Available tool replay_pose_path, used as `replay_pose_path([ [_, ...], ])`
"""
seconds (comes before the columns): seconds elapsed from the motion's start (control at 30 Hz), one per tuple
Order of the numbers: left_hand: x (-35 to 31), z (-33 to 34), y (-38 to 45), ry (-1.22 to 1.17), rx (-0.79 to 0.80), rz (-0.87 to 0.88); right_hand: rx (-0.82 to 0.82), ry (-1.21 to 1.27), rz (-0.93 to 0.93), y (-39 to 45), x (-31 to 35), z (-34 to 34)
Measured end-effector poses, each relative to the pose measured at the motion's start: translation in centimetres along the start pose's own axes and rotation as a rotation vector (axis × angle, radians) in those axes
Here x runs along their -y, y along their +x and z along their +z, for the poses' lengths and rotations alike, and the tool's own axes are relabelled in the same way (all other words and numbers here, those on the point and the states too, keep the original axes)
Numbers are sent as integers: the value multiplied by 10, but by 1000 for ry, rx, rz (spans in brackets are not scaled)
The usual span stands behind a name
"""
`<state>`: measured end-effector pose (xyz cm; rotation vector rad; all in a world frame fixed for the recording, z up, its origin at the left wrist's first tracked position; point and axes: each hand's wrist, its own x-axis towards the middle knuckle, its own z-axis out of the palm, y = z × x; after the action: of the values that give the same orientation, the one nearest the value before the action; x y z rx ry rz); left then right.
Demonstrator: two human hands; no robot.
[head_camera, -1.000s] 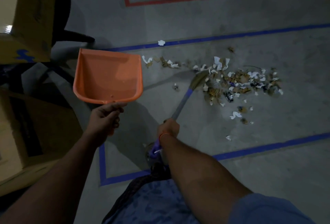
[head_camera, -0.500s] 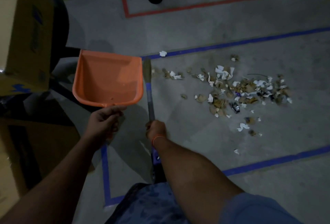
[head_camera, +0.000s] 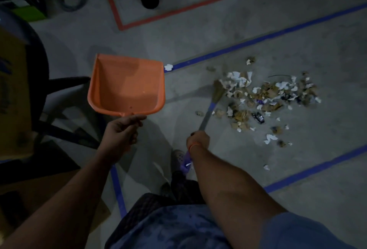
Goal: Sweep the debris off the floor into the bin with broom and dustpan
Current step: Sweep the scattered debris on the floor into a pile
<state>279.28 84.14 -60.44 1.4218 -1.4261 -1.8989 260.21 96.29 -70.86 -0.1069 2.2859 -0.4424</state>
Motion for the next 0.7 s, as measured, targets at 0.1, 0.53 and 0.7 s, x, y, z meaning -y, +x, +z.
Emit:
replay_pose_path([
  [0.1, -17, 10, 19, 25, 45, 36, -60, 13, -22, 7, 3, -16],
  [0.53, -56, -6, 64, 52, 44, 64, 199, 125, -185, -5, 70, 24],
  [0.7, -71, -30, 87, 28, 58, 91, 241, 97, -193, 0, 114, 50],
])
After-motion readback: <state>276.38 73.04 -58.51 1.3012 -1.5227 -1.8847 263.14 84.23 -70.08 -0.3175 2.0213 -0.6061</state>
